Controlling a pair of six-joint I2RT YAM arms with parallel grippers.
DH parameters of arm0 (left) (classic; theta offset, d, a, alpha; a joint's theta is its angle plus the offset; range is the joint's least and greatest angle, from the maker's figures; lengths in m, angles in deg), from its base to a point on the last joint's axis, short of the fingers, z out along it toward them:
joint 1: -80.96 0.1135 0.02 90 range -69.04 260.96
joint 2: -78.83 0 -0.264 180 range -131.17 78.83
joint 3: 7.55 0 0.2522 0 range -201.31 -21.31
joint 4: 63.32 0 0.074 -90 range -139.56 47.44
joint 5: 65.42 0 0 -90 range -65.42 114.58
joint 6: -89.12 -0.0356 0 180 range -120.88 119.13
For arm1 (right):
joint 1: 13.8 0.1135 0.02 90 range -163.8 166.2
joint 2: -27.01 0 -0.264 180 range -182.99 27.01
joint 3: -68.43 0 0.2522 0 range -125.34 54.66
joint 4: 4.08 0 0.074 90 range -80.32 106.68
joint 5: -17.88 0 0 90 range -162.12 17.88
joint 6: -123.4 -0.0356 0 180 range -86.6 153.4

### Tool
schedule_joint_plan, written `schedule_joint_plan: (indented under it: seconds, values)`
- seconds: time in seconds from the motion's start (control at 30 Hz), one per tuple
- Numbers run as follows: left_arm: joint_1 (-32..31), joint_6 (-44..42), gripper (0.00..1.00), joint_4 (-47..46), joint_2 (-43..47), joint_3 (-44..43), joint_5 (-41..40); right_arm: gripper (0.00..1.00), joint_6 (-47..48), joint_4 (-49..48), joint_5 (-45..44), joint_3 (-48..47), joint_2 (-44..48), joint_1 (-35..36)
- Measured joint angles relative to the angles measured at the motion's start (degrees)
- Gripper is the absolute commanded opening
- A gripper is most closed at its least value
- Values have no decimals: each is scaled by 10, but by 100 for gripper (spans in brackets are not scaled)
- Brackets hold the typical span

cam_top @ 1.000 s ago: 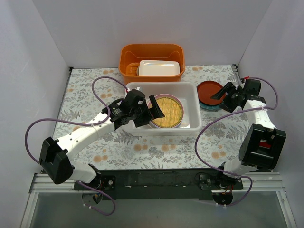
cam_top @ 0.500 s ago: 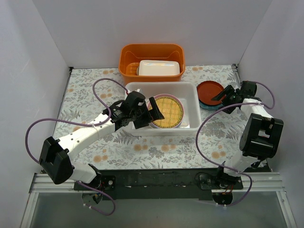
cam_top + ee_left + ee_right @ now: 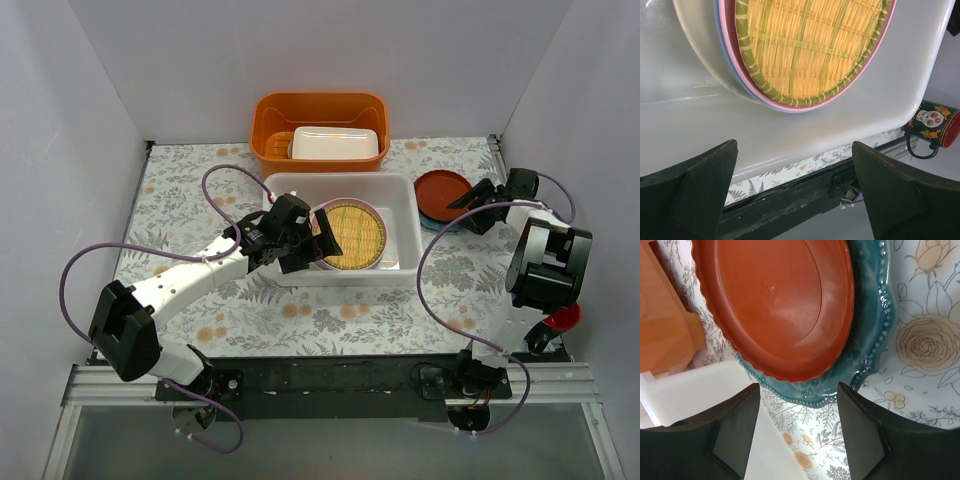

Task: Place the plates into the plastic bin on the countertop
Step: Pick up the plate at the center of the board.

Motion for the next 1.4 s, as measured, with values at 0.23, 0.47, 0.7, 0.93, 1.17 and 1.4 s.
schedule_joint_plan:
  seconds: [0.23, 0.47, 0.7, 0.93, 1.17, 1.4]
  values:
    - [0, -3, 98, -9, -17, -1, 6, 68, -8, -10, 4, -17, -30, -5]
    - [0, -3, 98, -21, -23, -1, 17, 66, -17, -23, 6, -21, -41, -5]
    - [0, -3, 98, -31, -32, -1, 27, 60, -37, -47, 13, -25, -65, -5]
    - [0, -4, 98, -45, -42, 0, 33, 54, -53, -72, 13, -12, -70, -5]
    - [0, -6, 98, -46, -42, 0, 37, 31, -54, -82, 8, -2, -70, -6]
    - [0, -6, 98, -52, -47, 0, 42, 15, -55, -82, 2, 9, -70, -9]
